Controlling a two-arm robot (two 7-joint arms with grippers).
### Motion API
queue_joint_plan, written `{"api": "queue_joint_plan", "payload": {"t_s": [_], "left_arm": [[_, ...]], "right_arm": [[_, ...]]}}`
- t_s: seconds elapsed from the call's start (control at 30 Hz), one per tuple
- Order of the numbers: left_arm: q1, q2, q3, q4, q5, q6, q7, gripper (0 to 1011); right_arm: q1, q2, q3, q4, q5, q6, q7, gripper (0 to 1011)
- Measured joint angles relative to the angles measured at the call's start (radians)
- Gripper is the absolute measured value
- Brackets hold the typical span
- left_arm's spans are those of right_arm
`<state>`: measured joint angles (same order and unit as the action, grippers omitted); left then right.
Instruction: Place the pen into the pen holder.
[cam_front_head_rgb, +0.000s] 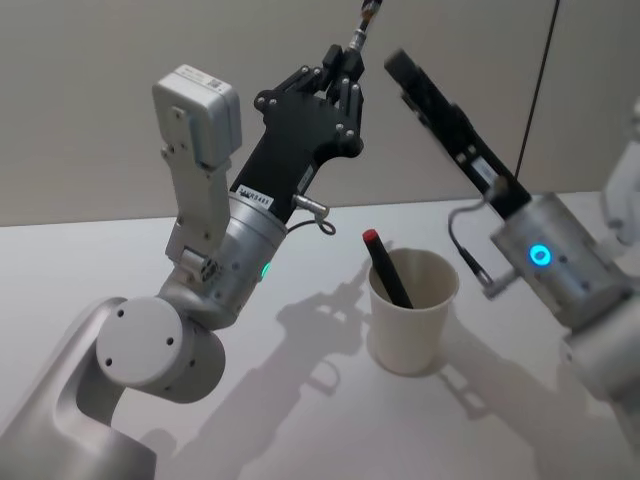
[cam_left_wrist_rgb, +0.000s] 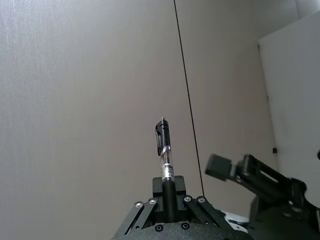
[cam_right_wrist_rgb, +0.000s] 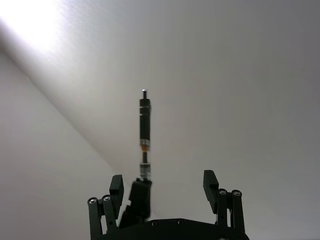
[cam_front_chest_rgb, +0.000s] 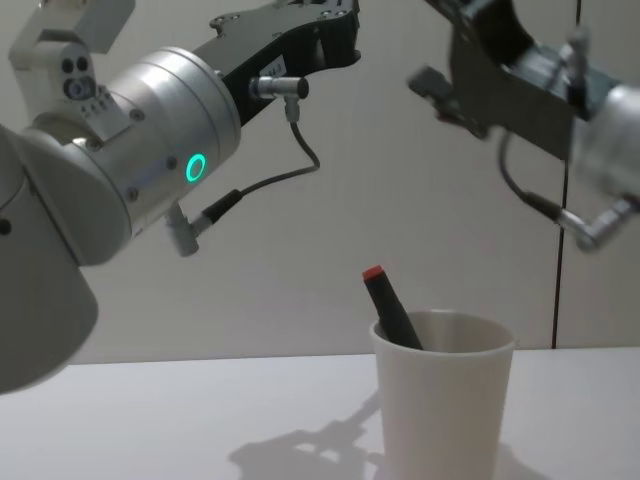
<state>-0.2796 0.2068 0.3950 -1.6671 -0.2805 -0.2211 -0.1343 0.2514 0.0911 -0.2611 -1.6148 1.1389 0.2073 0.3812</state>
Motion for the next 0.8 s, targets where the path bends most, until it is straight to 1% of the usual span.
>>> {"api": "queue_joint_plan", "payload": {"t_s": [0.1, 0.23, 0.37, 0.53, 0.8], "left_arm": [[0.0, 0.0, 0.0, 0.0, 0.0, 0.0, 0.0, 135], [0.0, 0.0, 0.0, -0.001, 0.0, -0.001, 0.0, 135], [0.001, 0.0, 0.0, -0.001, 0.0, -0.001, 0.0, 135], [0.001, 0.0, 0.0, -0.001, 0.0, -0.001, 0.0, 135], [0.001, 0.0, 0.0, -0.001, 0.0, -0.001, 0.0, 135]], "right_arm": [[0.044, -0.025, -0.008, 0.033, 0.017, 0.018, 0.025, 1001], [0.08, -0.044, -0.015, 0.059, 0.028, 0.032, 0.046, 1001], [0.104, -0.055, -0.018, 0.075, 0.036, 0.042, 0.059, 1001], [0.122, -0.058, -0.019, 0.081, 0.045, 0.048, 0.068, 1001], [0.128, -0.045, -0.009, 0.062, 0.057, 0.041, 0.062, 1001]]}}
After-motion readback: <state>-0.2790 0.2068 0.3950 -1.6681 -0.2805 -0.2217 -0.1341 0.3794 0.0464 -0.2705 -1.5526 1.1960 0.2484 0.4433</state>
